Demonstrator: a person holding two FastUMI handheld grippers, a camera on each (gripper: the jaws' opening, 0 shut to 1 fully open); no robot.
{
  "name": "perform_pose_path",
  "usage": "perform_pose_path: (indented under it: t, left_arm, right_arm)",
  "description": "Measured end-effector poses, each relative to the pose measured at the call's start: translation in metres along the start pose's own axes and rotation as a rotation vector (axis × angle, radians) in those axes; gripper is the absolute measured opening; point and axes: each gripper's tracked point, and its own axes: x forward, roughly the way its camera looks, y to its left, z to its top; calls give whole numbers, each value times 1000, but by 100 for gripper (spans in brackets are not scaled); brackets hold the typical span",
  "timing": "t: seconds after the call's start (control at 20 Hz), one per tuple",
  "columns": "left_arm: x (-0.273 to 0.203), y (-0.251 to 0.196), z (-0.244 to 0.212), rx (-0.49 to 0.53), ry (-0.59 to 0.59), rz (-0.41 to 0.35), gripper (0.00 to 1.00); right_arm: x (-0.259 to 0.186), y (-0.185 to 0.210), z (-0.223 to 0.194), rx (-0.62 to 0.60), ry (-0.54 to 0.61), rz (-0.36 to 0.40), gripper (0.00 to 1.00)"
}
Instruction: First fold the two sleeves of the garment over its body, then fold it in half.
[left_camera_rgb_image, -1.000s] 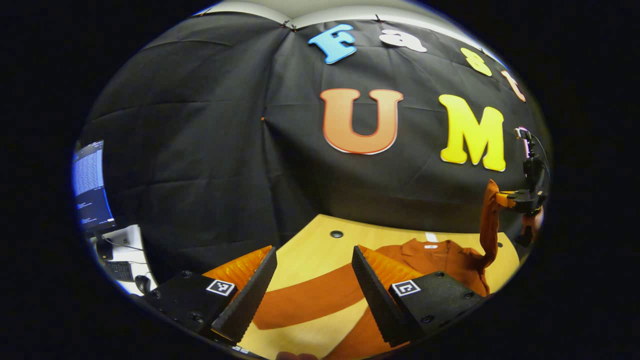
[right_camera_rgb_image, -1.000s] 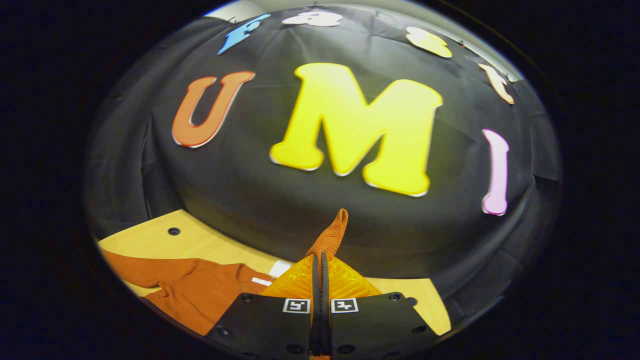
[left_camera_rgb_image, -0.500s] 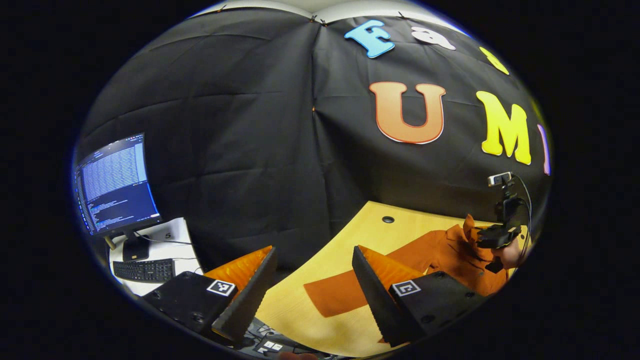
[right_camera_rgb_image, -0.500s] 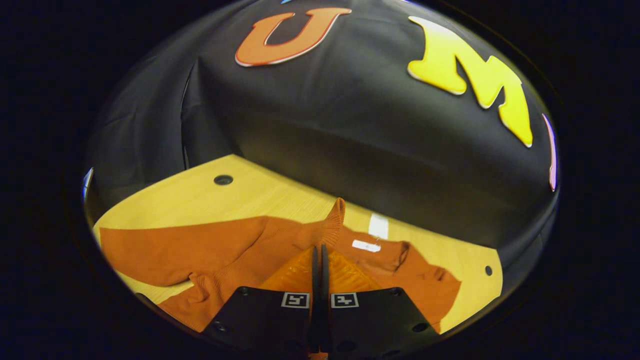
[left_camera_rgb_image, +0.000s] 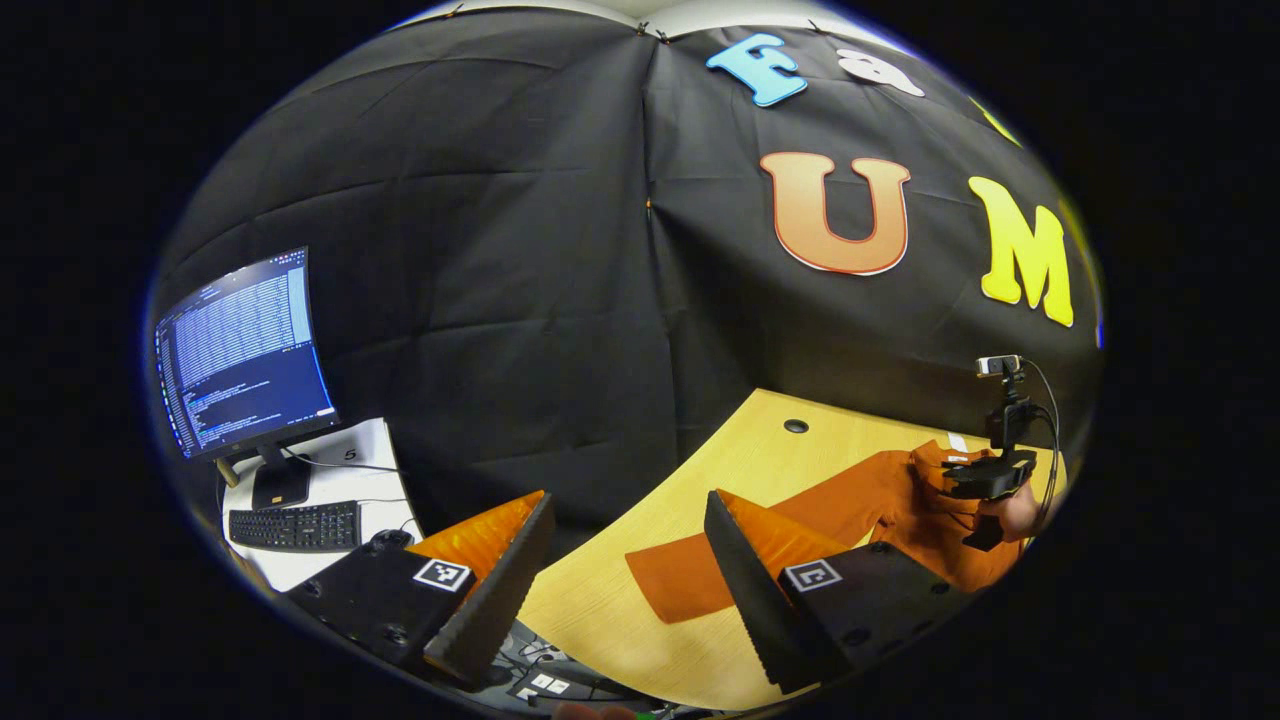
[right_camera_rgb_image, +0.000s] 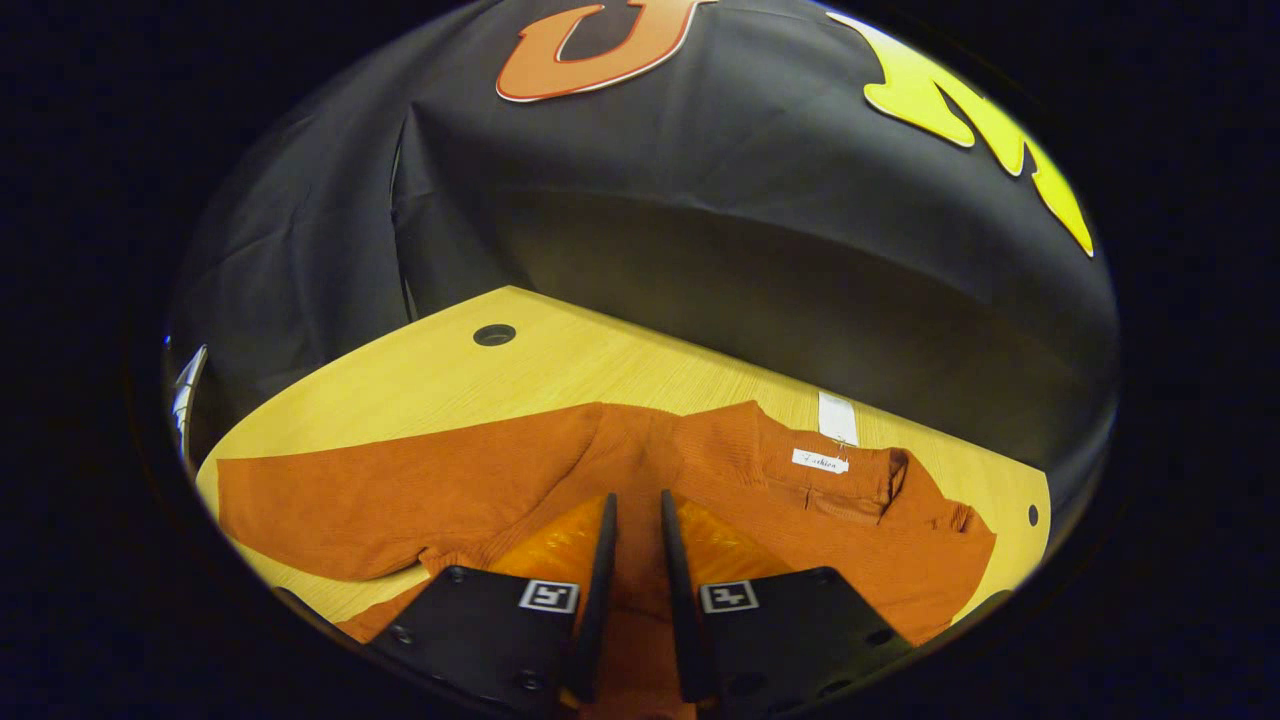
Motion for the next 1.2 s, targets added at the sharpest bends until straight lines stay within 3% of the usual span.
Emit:
perform_pose_path:
  t: [0.1, 0.15, 0.2, 0.3, 0.35, 0.45, 0.6, 0.85, 1.2]
  left_arm:
    - [5, -6, 1, -12, -5, -9, 98]
    - [7, -8, 1, -21, -7, -14, 98]
    - [9, -11, 0, -30, -10, -21, 98]
    - [12, -16, -3, -41, -10, -33, 98]
    - [14, -18, -5, -39, -9, -37, 98]
    - [16, -21, -8, -33, -14, -47, 98]
    - [18, -27, -18, -28, -11, -67, 98]
    - [24, -31, -44, -48, 33, -92, 98]
    - [59, -30, -99, -45, 166, -113, 98]
  right_arm:
    - [-9, -3, 11, 19, -27, -1, 45]
    - [-14, -4, 15, 21, -35, 0, 63]
    - [-18, -6, 18, 21, -39, -1, 70]
    - [-37, -5, 22, 25, -47, 12, 75]
    - [-50, -5, 27, 19, -60, 16, 86]
    - [-80, -7, 42, 8, -114, 22, 93]
    - [-133, -8, 67, -5, -213, 38, 97]
    - [-214, -15, 104, -49, -380, 59, 95]
    - [-285, -38, 98, -66, -405, 35, 95]
